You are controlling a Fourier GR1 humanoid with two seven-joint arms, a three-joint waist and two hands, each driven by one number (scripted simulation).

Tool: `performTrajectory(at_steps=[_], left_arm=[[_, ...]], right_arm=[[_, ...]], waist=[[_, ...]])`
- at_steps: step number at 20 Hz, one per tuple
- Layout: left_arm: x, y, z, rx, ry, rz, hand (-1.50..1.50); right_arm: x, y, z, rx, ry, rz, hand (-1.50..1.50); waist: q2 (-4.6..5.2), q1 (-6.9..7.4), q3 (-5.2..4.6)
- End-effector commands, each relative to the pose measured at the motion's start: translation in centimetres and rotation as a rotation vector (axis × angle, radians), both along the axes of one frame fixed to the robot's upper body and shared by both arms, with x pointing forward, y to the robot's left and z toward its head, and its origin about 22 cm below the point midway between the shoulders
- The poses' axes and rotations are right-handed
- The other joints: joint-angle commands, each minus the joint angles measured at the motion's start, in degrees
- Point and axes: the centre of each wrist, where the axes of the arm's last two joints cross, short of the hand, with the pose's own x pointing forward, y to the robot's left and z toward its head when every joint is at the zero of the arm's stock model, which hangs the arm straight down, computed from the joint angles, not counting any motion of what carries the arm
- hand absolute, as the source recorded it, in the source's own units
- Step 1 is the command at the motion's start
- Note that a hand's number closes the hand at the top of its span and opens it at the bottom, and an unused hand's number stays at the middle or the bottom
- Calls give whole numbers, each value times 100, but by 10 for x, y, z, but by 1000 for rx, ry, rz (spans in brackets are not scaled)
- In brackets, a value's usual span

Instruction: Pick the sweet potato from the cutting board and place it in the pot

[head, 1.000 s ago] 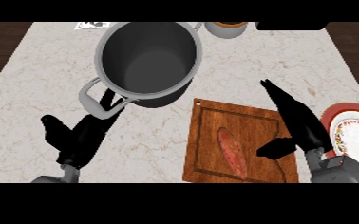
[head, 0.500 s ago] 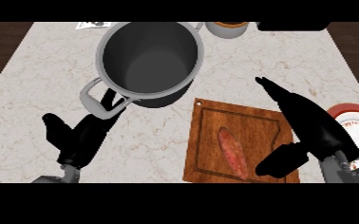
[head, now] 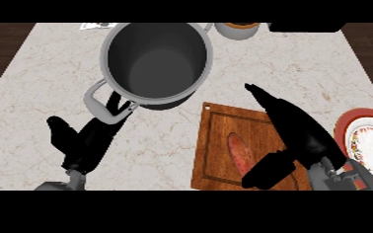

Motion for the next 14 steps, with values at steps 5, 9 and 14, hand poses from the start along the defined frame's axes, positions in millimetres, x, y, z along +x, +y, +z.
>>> performTrajectory(at_steps=[5, 9, 14], left_arm=[[-3, 3, 2, -4, -5, -22, 0], [-3, -1, -3, -15, -18, -21, 0], [-5, -7, -6, -10, -23, 15, 0]], right_arm=[[1, 19, -18, -137, 140, -61, -150], [5, 23, -49, -207, 138, -92, -150], [-10, 20, -52, -305, 132, -107, -150]], waist=[[2, 2, 3], [9, 3, 4], [-1, -28, 2]])
